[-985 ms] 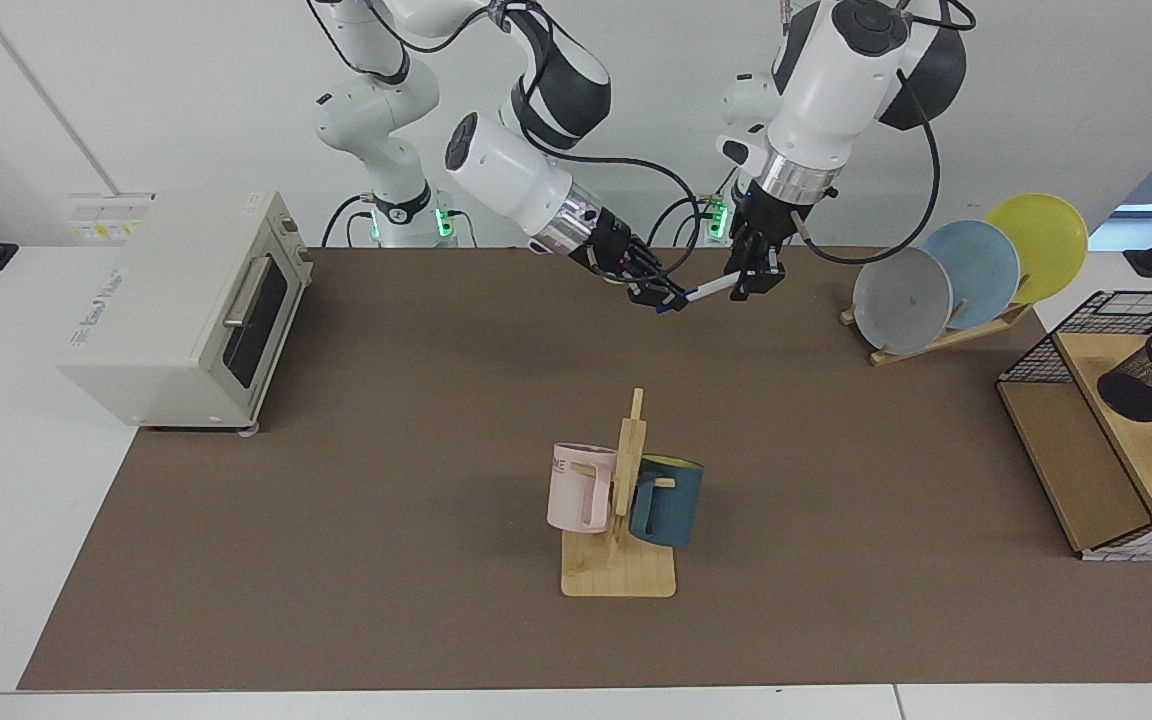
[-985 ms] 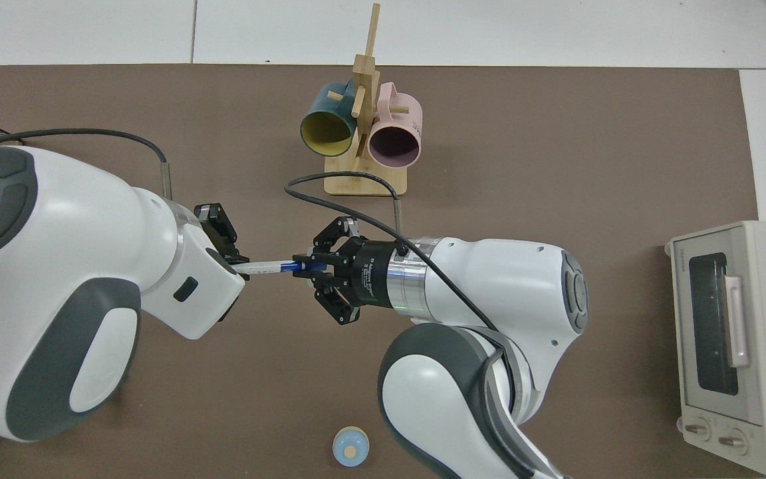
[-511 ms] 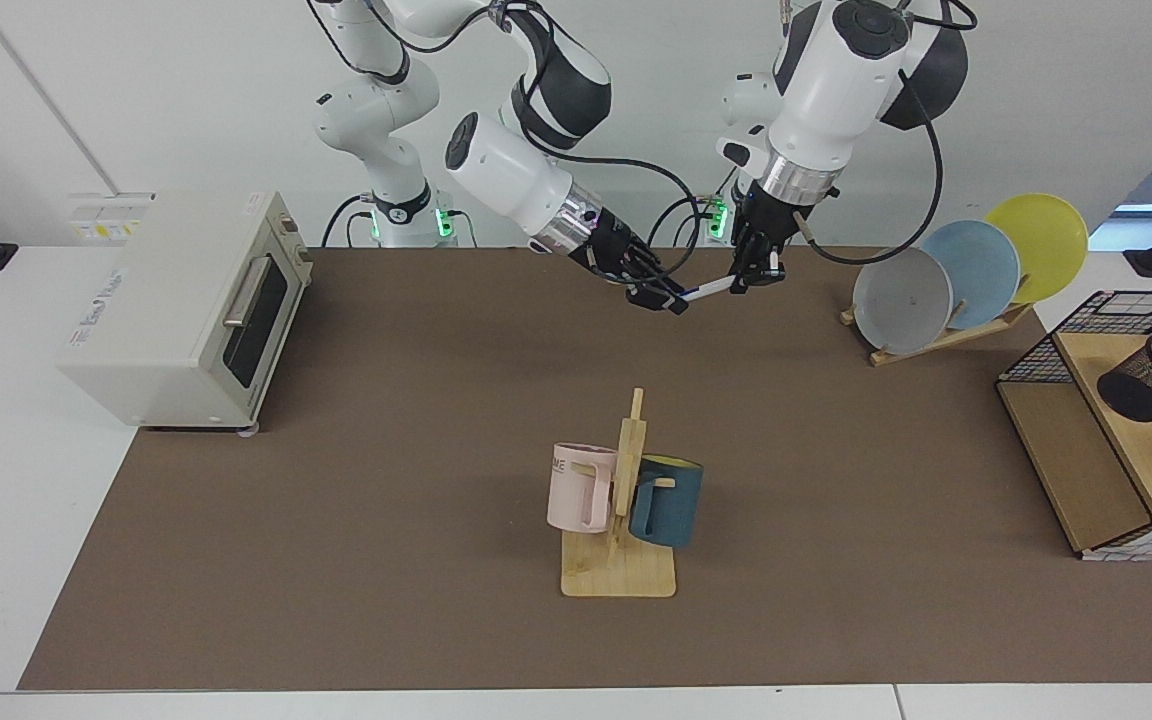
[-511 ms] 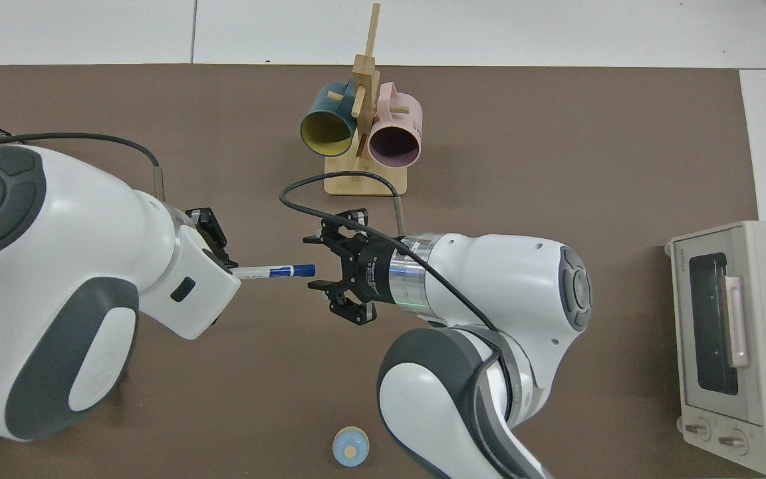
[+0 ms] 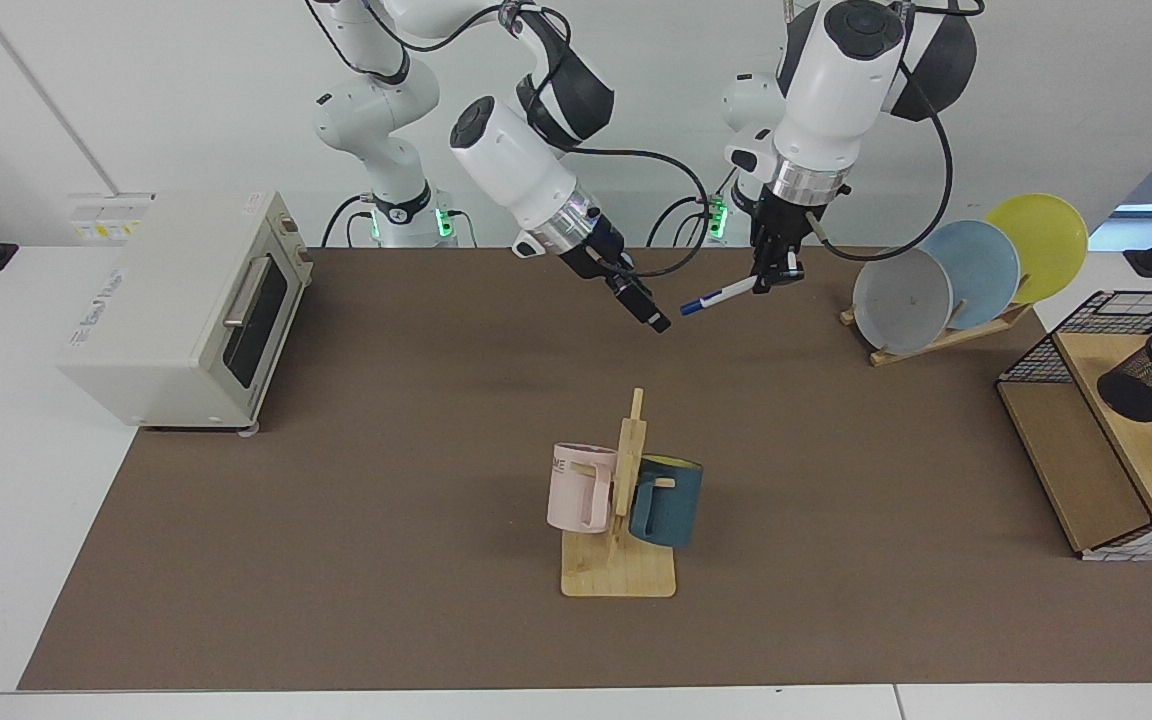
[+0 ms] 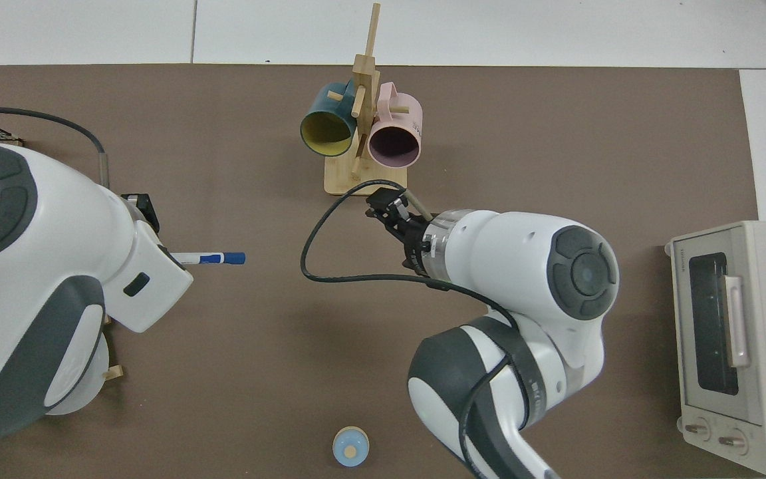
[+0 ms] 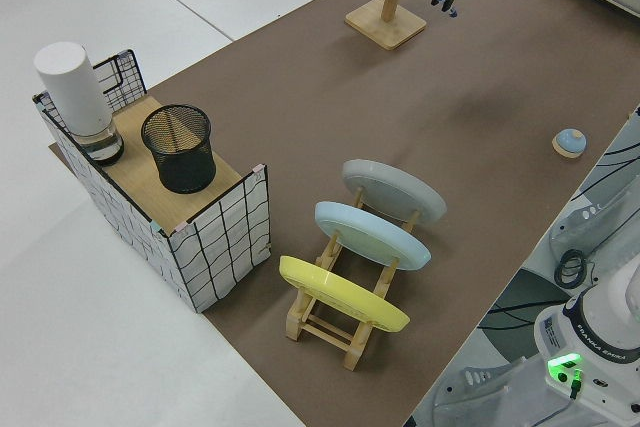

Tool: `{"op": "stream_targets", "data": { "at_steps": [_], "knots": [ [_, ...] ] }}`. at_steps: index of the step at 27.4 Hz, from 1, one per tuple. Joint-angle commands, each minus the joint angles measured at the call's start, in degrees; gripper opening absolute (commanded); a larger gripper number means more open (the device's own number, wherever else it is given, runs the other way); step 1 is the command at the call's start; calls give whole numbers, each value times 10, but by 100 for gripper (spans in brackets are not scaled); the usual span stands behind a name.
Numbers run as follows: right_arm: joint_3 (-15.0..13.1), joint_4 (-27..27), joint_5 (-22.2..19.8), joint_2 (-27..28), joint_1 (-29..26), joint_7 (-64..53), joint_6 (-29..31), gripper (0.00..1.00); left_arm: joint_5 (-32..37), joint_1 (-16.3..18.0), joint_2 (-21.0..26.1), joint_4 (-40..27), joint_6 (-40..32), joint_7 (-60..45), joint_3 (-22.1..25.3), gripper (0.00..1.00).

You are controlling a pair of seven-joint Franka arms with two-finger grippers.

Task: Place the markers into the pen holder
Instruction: 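Open the right gripper and withdraw while the left gripper pulls the marker away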

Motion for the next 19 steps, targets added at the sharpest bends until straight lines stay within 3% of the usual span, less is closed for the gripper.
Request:
{"op": "stream_targets", "data": {
  "at_steps": [1, 4, 7, 9, 13, 19],
  "knots": [
    [5, -3, -44, -40, -75, -155, -78, 100, 37, -1, -7, 6, -13, 60, 64, 0],
    [3, -3, -64, -54, -103, -249, -116, 100, 44, -1, -4, 15, -1, 126, 113, 0],
    [4, 2, -172, -67, -127, -362, -144, 100, 87, -1, -4, 25, 2, 141, 141, 0],
    [4, 5, -215, -76, -145, -419, -154, 100, 96, 0, -4, 35, 1, 142, 162, 0],
    [3, 10, -228, -95, -177, -522, -181, 100, 110, 0, -4, 49, 3, 159, 205, 0],
    [3, 72, -222, -103, -237, -624, -302, 100, 151, 1, -1, 64, 8, 159, 249, 0]
  ]
}}
